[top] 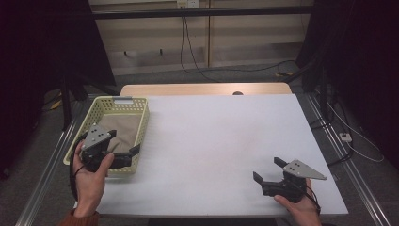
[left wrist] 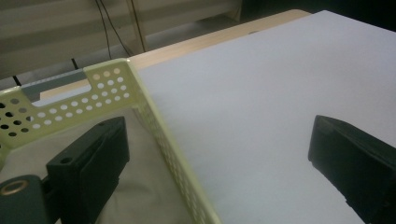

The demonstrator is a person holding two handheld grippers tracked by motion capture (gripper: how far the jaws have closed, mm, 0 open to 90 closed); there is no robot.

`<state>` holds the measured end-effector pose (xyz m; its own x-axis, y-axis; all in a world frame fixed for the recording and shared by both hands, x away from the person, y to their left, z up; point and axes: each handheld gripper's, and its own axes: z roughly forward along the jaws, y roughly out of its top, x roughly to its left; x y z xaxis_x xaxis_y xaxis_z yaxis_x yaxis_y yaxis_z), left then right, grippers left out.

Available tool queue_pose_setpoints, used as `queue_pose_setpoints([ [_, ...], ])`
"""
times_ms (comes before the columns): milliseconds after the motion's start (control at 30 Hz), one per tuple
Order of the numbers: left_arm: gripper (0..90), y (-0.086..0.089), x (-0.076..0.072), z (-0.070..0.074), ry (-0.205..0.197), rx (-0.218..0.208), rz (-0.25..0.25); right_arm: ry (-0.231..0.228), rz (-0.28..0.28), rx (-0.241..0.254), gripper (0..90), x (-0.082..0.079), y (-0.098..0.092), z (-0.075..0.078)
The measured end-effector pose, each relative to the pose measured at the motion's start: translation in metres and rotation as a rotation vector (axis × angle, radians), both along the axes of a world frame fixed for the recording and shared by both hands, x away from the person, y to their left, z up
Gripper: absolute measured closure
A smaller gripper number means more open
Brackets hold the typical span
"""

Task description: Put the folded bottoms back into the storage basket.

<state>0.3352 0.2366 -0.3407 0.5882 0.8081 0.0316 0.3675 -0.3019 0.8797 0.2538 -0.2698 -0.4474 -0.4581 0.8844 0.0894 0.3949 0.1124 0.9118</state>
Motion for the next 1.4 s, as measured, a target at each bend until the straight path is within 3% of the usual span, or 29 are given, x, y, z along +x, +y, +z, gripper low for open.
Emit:
queue_pose_setpoints([
  [200,5.3,-0.011,0.003,0.000,-0.001,0.013,-0.022,0.000,0.001,0.001,4.2,0.000,0.000,0.000],
  [400,5.3,-0.020,0.007,-0.003,0.006,-0.012,-0.036,0.001,0.000,0.004,4.0,0.000,0.000,0.000],
  [667,5.3,-0.036,0.011,-0.007,0.014,-0.006,-0.068,0.003,0.001,0.005,4.0,0.001,0.000,0.000],
  [833,5.6,-0.049,0.013,-0.013,0.017,0.021,-0.082,0.003,0.000,0.007,4.0,0.000,0.000,0.000],
  [1067,5.6,-0.065,0.014,-0.020,0.038,0.023,-0.117,0.002,0.003,0.009,3.9,0.000,-0.001,0.000],
  [1167,5.5,-0.072,0.016,-0.023,0.037,0.001,-0.129,0.002,0.003,0.009,4.0,0.000,0.000,0.000],
  [1400,5.8,-0.085,0.015,-0.035,0.038,0.035,-0.156,0.004,0.002,0.008,4.0,-0.001,-0.001,0.000],
])
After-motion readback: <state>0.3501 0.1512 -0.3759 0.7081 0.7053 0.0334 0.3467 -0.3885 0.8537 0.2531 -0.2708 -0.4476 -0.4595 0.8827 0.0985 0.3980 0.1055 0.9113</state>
